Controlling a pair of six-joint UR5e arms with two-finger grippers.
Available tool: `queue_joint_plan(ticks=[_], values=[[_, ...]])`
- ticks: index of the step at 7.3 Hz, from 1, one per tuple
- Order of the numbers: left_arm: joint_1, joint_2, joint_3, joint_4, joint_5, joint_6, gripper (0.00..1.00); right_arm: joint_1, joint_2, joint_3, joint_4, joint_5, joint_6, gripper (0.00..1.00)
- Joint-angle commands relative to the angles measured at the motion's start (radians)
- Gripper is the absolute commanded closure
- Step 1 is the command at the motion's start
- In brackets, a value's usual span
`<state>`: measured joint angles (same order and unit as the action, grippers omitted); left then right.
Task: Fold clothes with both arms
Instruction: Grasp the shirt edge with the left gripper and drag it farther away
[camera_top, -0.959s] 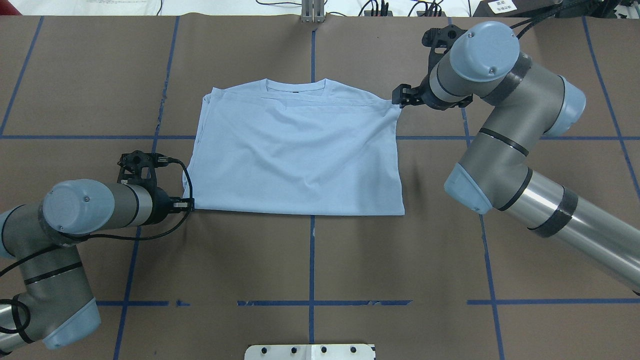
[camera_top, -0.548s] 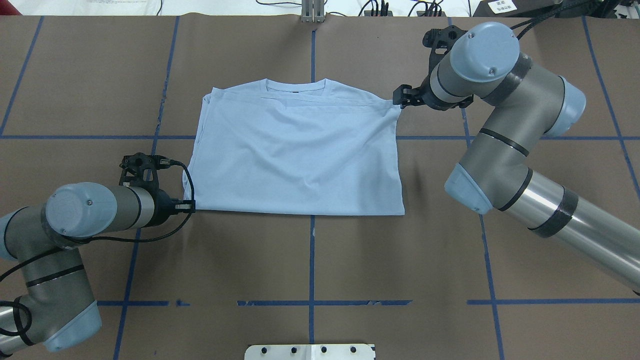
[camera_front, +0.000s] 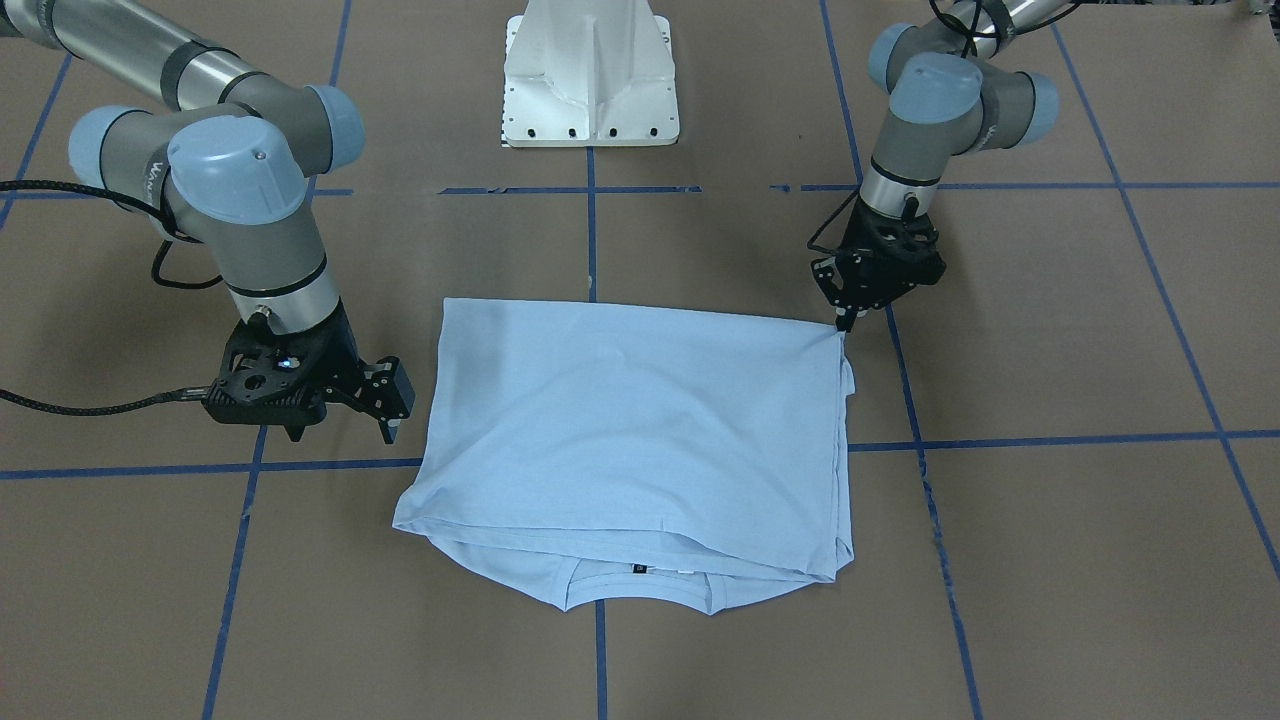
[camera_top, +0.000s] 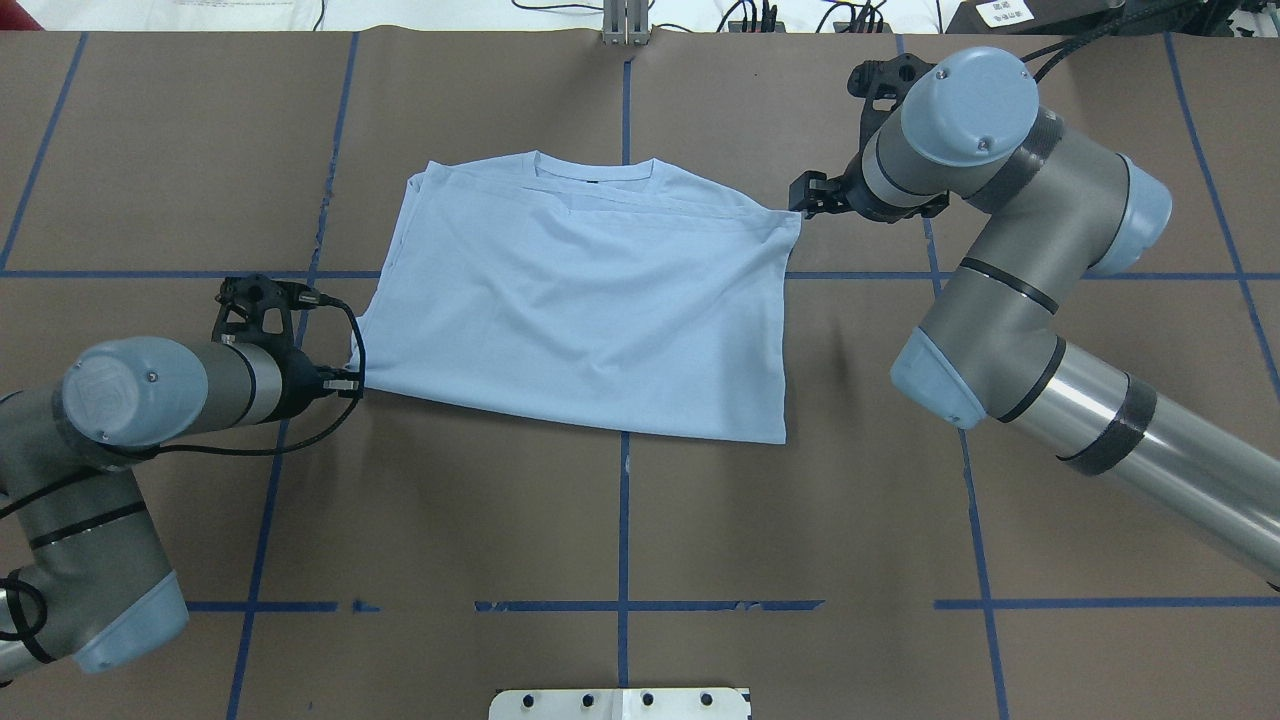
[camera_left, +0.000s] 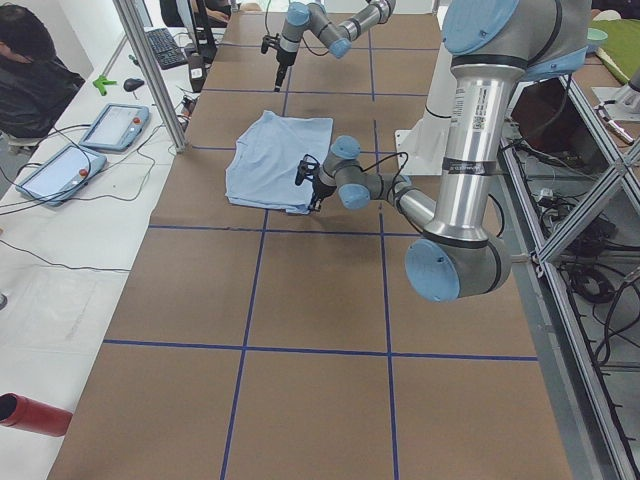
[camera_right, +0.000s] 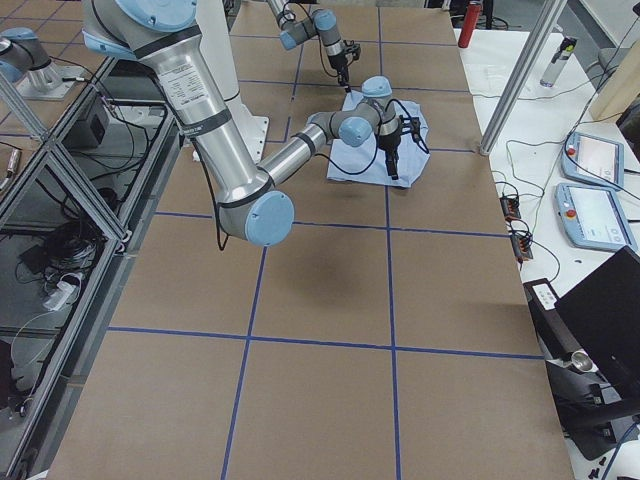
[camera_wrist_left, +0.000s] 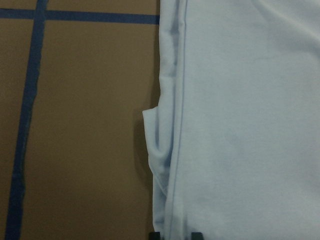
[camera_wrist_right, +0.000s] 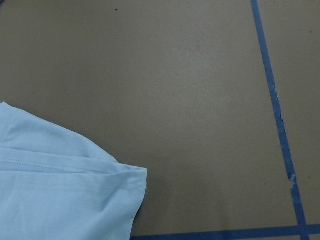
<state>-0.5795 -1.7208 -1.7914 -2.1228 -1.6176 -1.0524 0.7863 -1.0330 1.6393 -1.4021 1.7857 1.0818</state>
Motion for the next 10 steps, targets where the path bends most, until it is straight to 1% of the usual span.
queue_joint_plan(ticks=[1, 2, 3, 4, 5, 6, 7, 8, 9, 10], values=[[-0.145, -0.022, 0.096, -0.006, -0.004, 0.167, 1.00, -0.001, -0.001, -0.001, 0.002, 0.001, 0.000, 0.00], [-0.216, -0.105, 0.178, -0.002, -0.004, 0.227, 1.00, -0.001, -0.001, -0.001, 0.002, 0.000, 0.000, 0.00], [-0.242, -0.229, 0.320, 0.000, -0.004, 0.247, 1.00, -0.002, 0.001, -0.001, 0.002, 0.000, 0.001, 0.00], [-0.288, -0.309, 0.443, -0.011, -0.004, 0.252, 1.00, -0.002, 0.002, -0.001, 0.002, 0.000, 0.000, 0.00], [-0.336, -0.382, 0.557, -0.014, -0.002, 0.311, 1.00, -0.002, 0.001, -0.001, 0.002, 0.000, 0.000, 0.00], [-0.376, -0.407, 0.628, -0.060, -0.001, 0.363, 1.00, -0.001, 0.001, -0.001, 0.002, 0.000, 0.000, 0.00], [-0.387, -0.408, 0.714, -0.175, -0.001, 0.411, 1.00, -0.002, 0.002, -0.001, 0.002, 0.000, 0.001, 0.00], [-0.388, -0.405, 0.722, -0.221, -0.005, 0.413, 0.60, -0.008, 0.005, -0.001, 0.002, -0.002, 0.015, 0.00], [-0.387, -0.393, 0.695, -0.273, -0.011, 0.407, 0.01, -0.016, 0.014, -0.003, 0.000, -0.009, 0.032, 0.00], [-0.388, -0.360, 0.641, -0.311, -0.014, 0.405, 0.00, -0.027, 0.057, -0.025, 0.000, -0.009, 0.100, 0.00]])
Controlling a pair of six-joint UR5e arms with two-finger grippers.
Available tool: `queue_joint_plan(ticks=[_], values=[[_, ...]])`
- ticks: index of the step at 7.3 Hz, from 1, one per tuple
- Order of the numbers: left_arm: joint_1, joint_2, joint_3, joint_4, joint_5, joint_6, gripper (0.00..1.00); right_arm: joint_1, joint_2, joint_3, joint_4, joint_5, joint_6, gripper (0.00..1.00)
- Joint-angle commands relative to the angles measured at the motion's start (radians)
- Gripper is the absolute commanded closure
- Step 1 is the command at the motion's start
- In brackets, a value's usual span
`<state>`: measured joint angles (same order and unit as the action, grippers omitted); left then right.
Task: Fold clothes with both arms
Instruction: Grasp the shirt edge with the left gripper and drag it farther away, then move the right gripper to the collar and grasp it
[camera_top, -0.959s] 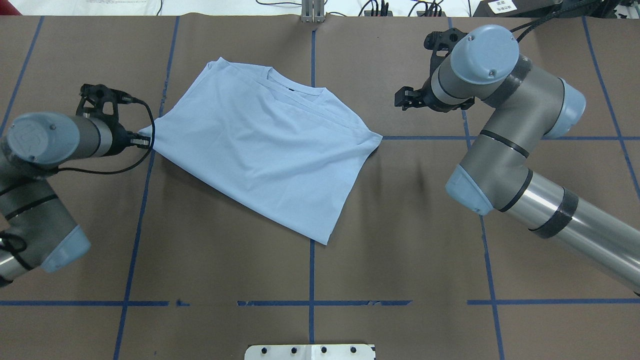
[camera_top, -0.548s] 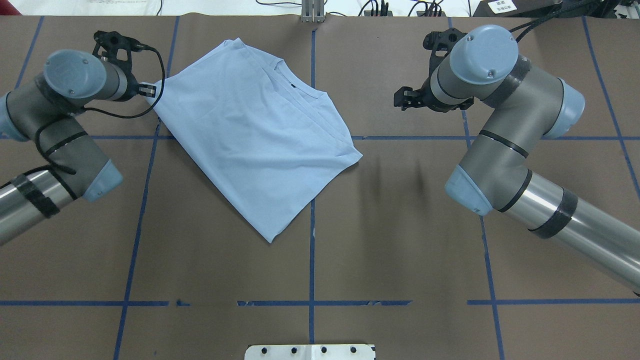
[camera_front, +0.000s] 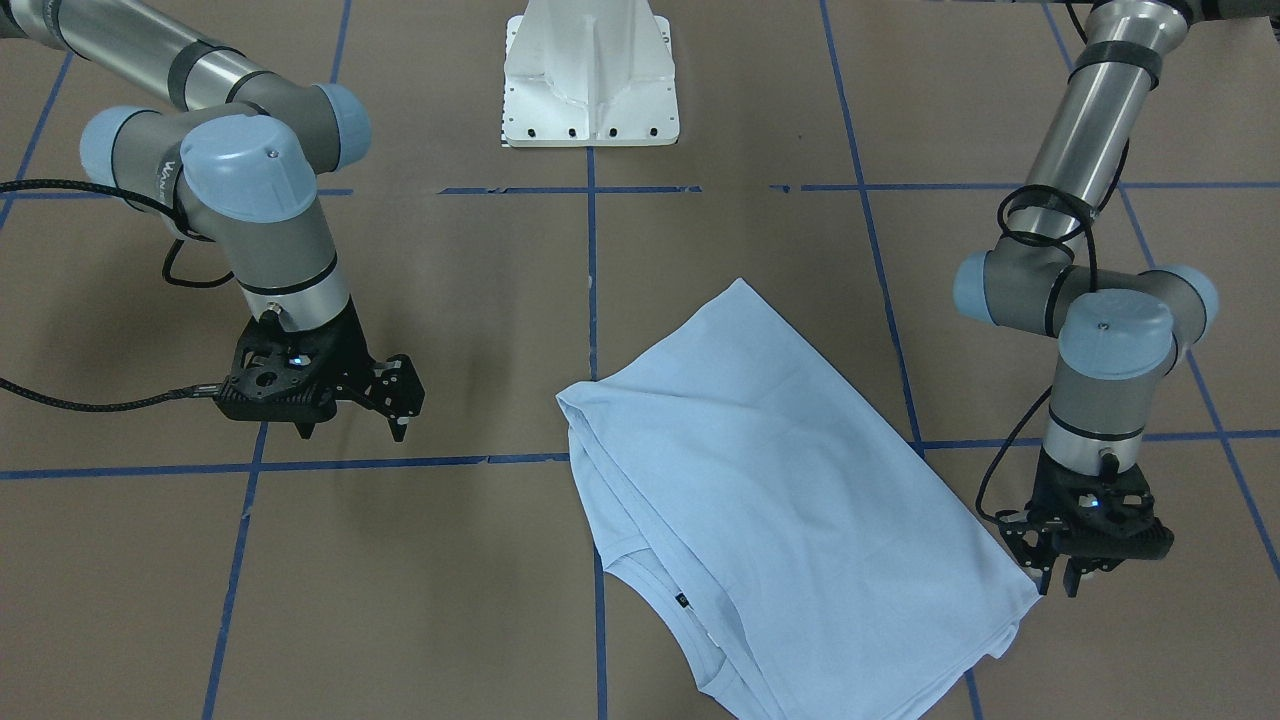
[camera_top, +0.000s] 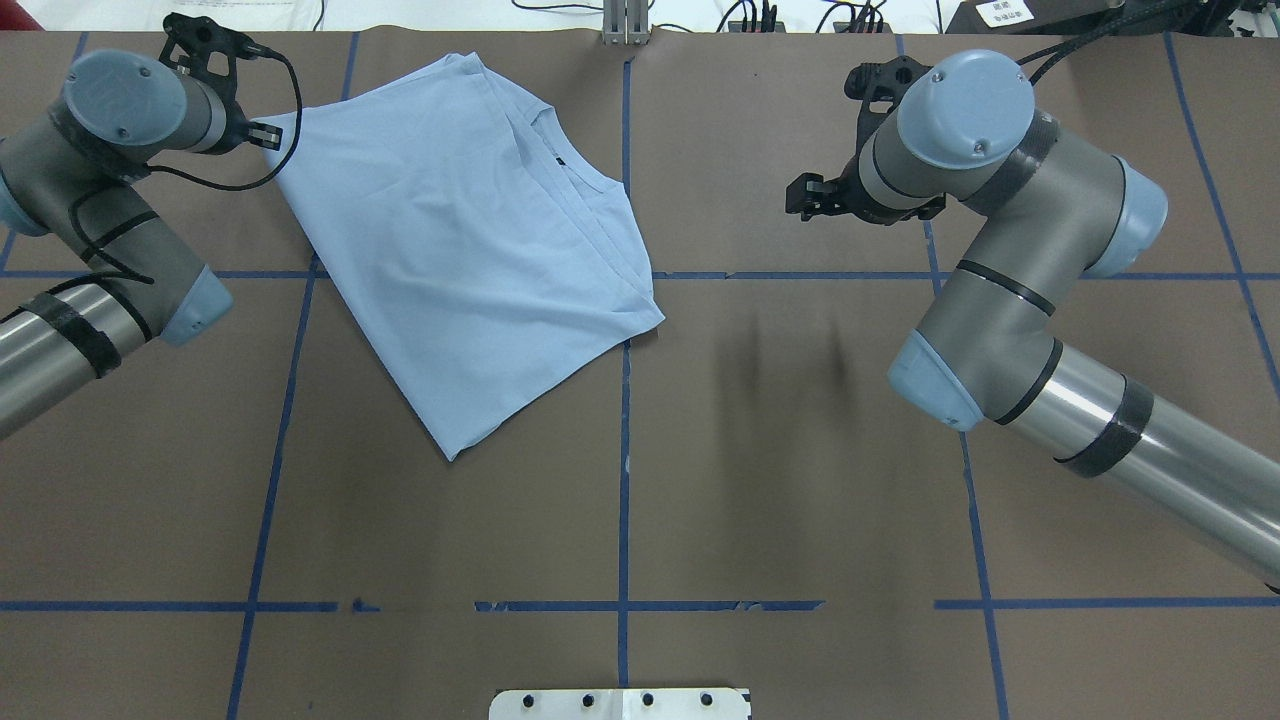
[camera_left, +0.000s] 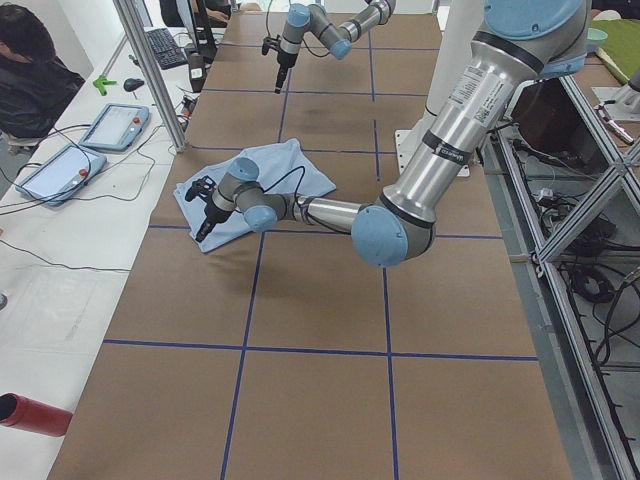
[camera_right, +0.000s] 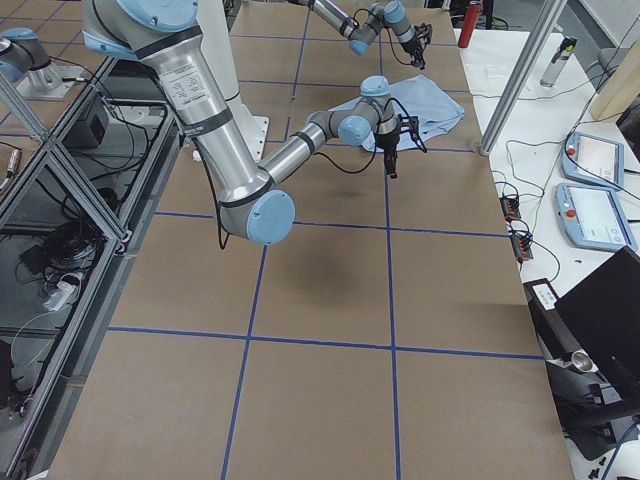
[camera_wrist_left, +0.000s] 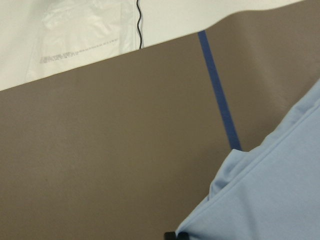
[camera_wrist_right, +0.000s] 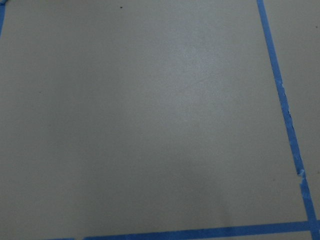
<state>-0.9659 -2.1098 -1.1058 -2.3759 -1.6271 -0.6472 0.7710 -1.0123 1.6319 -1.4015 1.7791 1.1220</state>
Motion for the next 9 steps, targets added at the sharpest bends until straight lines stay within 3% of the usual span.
queue_joint_plan(ticks=[1, 2, 3, 4, 6, 9], values=[[0.001, 0.059, -0.090, -0.066, -0.029, -0.008, 0.00, -0.033, 0.117, -0.086, 0.001, -0.022, 0.164, 0.01], [0.004, 0.088, -0.133, -0.080, -0.084, -0.009, 0.00, -0.054, 0.197, -0.181, 0.057, -0.071, 0.265, 0.02], [0.009, 0.118, -0.169, -0.120, -0.121, -0.061, 0.00, -0.080, 0.234, -0.293, 0.187, -0.095, 0.351, 0.03], [0.015, 0.123, -0.175, -0.128, -0.123, -0.131, 0.00, -0.108, 0.295, -0.387, 0.237, -0.146, 0.382, 0.04], [0.033, 0.123, -0.177, -0.129, -0.123, -0.149, 0.00, -0.166, 0.415, -0.522, 0.240, -0.217, 0.395, 0.07], [0.038, 0.123, -0.177, -0.129, -0.123, -0.150, 0.00, -0.220, 0.428, -0.596, 0.239, -0.273, 0.386, 0.35]])
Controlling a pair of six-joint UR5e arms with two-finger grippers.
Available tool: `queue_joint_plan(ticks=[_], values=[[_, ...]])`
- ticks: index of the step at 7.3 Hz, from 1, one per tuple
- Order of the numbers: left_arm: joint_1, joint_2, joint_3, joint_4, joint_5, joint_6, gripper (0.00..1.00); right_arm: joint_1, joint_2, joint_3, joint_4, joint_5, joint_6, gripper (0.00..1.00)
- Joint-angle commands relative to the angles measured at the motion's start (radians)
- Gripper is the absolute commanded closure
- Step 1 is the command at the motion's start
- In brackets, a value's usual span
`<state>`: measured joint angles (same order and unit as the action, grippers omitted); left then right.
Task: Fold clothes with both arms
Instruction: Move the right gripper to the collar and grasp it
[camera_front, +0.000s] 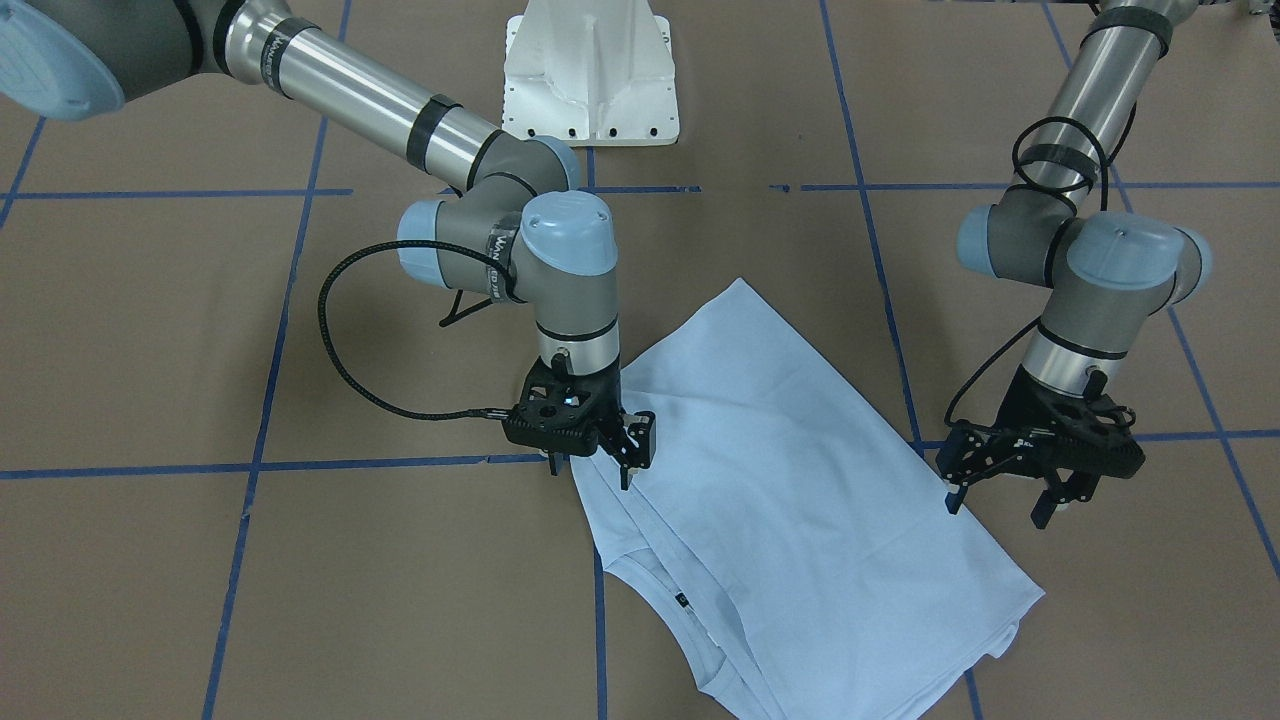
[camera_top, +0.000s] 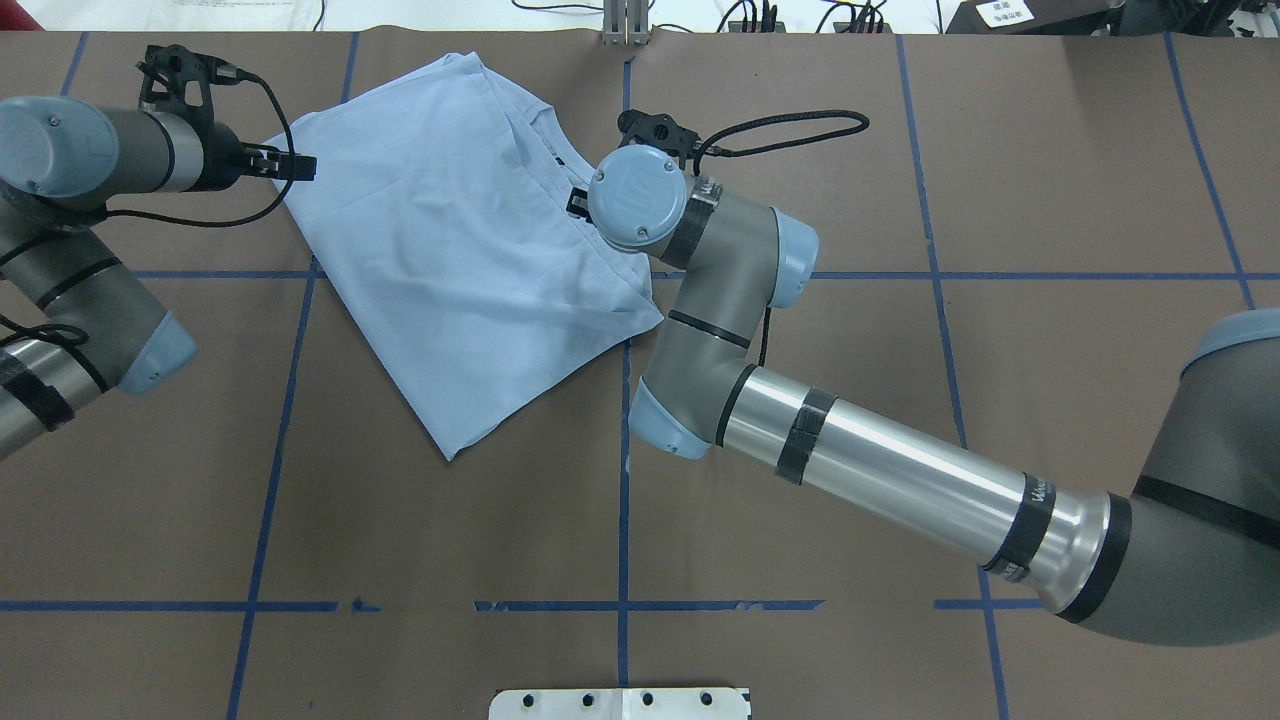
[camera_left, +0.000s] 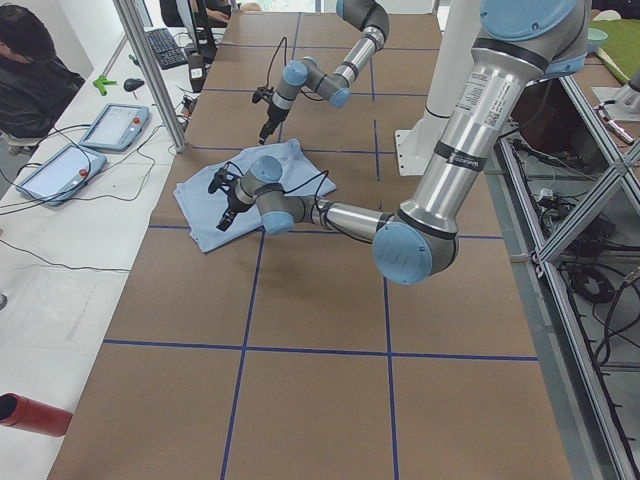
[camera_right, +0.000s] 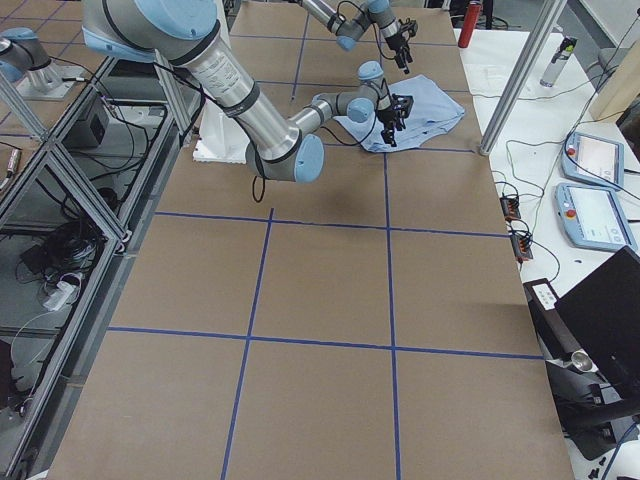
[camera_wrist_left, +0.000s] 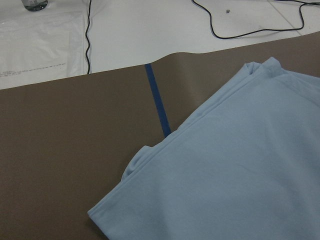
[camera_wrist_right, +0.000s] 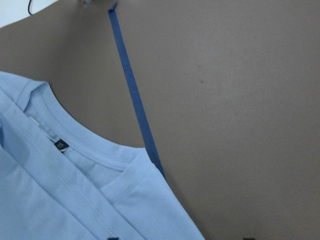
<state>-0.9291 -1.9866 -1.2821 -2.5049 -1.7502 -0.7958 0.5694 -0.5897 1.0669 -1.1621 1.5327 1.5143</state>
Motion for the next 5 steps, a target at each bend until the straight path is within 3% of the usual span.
queue_joint_plan(ticks=[1, 3, 5], values=[[0.001, -0.001, 0.000, 0.000, 0.000, -0.002, 0.00, -0.019, 0.004, -0.031, -0.004, -0.028, -0.019, 0.41], [0.003, 0.000, 0.001, 0.000, 0.000, -0.003, 0.00, -0.019, 0.004, -0.032, -0.005, -0.029, -0.057, 0.52], [0.003, 0.000, 0.001, 0.000, 0.000, -0.003, 0.00, -0.020, -0.002, -0.031, -0.005, -0.029, -0.078, 0.53]])
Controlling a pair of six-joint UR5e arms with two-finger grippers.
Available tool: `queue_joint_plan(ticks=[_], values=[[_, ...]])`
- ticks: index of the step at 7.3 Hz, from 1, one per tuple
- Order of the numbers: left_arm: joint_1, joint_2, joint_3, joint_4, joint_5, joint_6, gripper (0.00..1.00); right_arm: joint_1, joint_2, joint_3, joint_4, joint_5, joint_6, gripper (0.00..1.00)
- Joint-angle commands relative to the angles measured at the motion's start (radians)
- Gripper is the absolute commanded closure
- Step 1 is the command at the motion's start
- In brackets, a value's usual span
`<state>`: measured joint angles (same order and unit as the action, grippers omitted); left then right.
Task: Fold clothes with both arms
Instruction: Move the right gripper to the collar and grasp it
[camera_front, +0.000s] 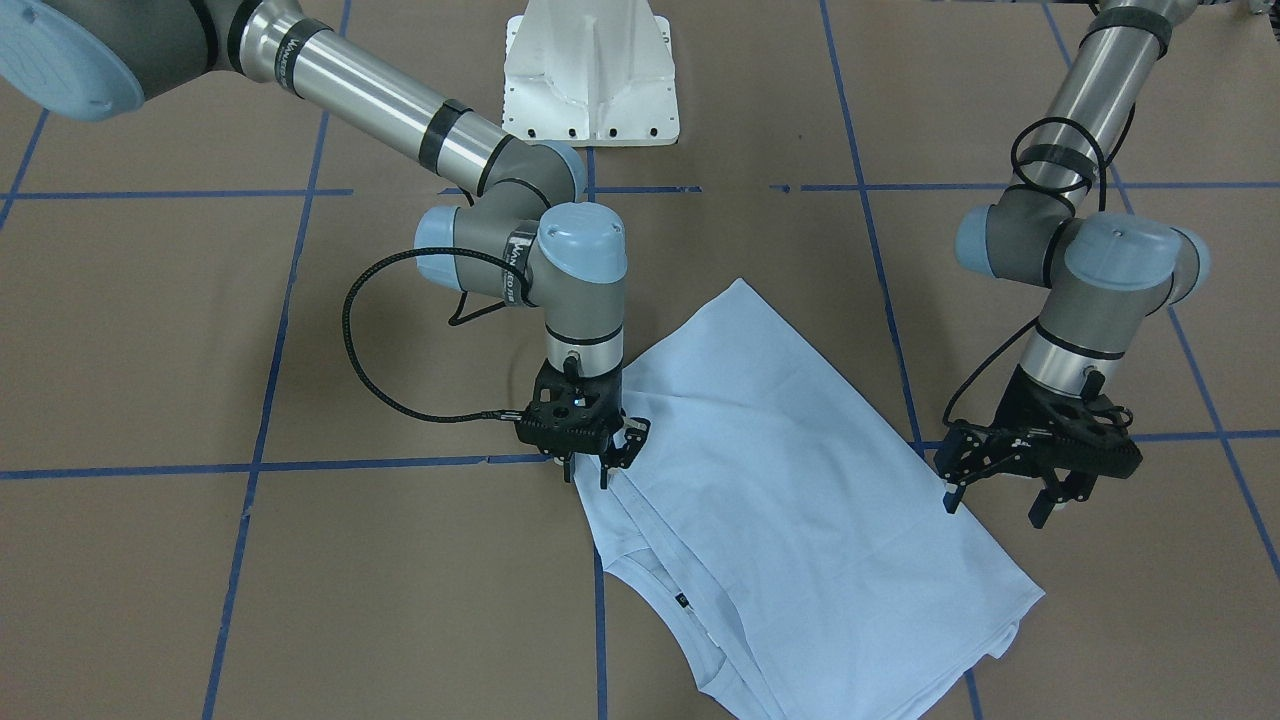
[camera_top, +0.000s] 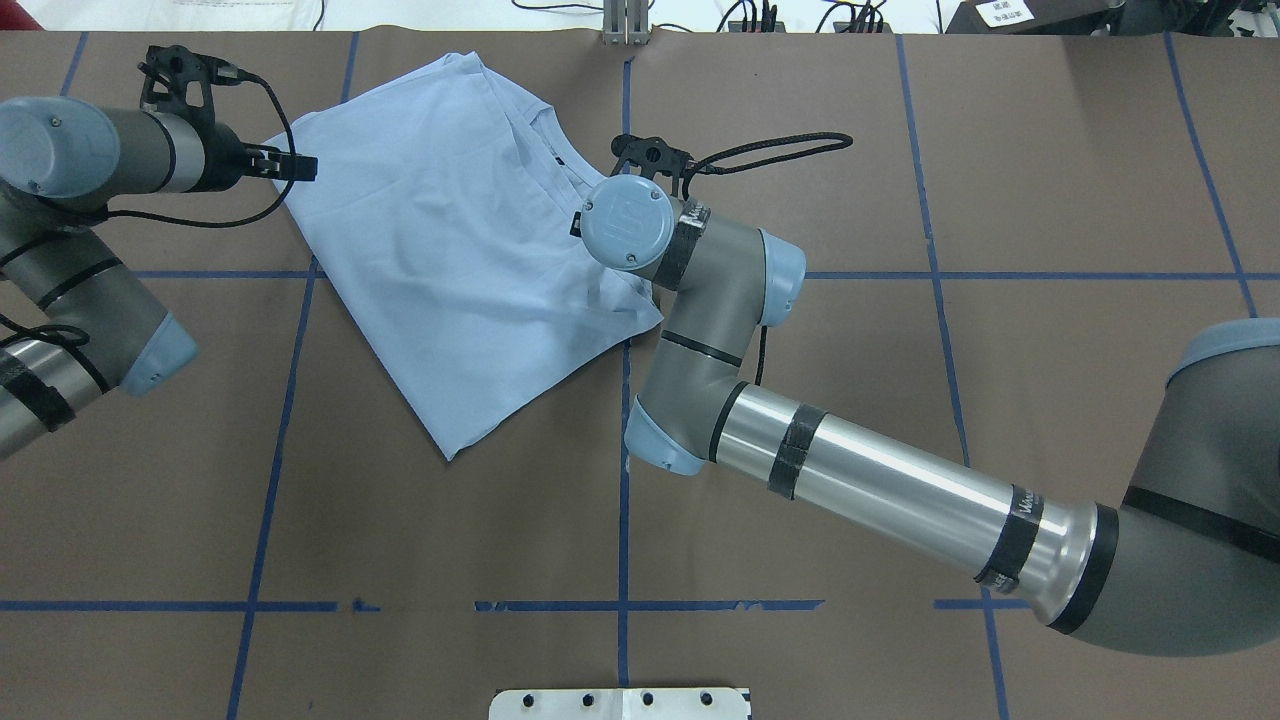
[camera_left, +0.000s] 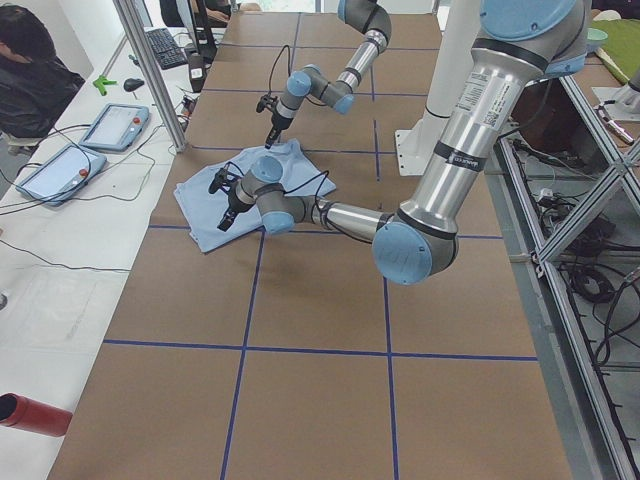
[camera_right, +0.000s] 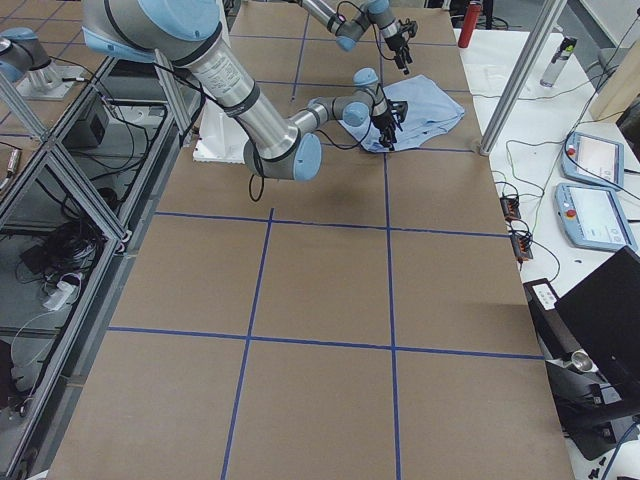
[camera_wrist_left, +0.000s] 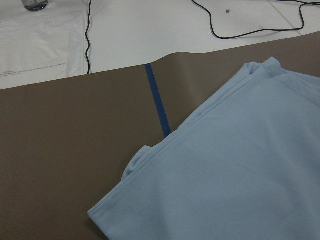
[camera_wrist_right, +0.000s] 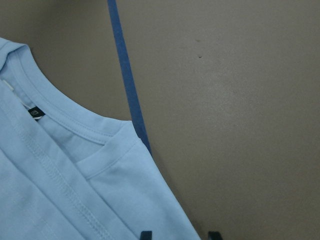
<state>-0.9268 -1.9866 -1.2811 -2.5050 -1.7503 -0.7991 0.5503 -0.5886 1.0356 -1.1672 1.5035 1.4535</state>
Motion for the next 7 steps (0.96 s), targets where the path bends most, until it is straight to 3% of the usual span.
queue_joint_plan(ticks=[1, 4, 5, 6, 7], values=[[0.000, 0.000, 0.000, 0.000, 0.000, 0.000, 0.00, -0.001, -0.004, 0.000, 0.000, 0.000, -0.025, 0.53], [0.000, 0.000, 0.003, 0.000, 0.000, 0.000, 0.00, -0.001, -0.008, 0.000, -0.002, -0.002, -0.045, 0.56], [0.002, 0.000, 0.006, 0.000, 0.000, 0.001, 0.00, -0.001, -0.008, 0.000, -0.002, -0.002, -0.045, 0.61], [0.006, 0.000, 0.008, 0.000, 0.000, 0.001, 0.00, -0.001, -0.010, 0.000, 0.000, -0.002, -0.045, 0.70], [0.006, 0.000, 0.008, 0.000, 0.000, 0.001, 0.00, -0.001, -0.010, 0.000, -0.002, -0.002, -0.045, 0.89]])
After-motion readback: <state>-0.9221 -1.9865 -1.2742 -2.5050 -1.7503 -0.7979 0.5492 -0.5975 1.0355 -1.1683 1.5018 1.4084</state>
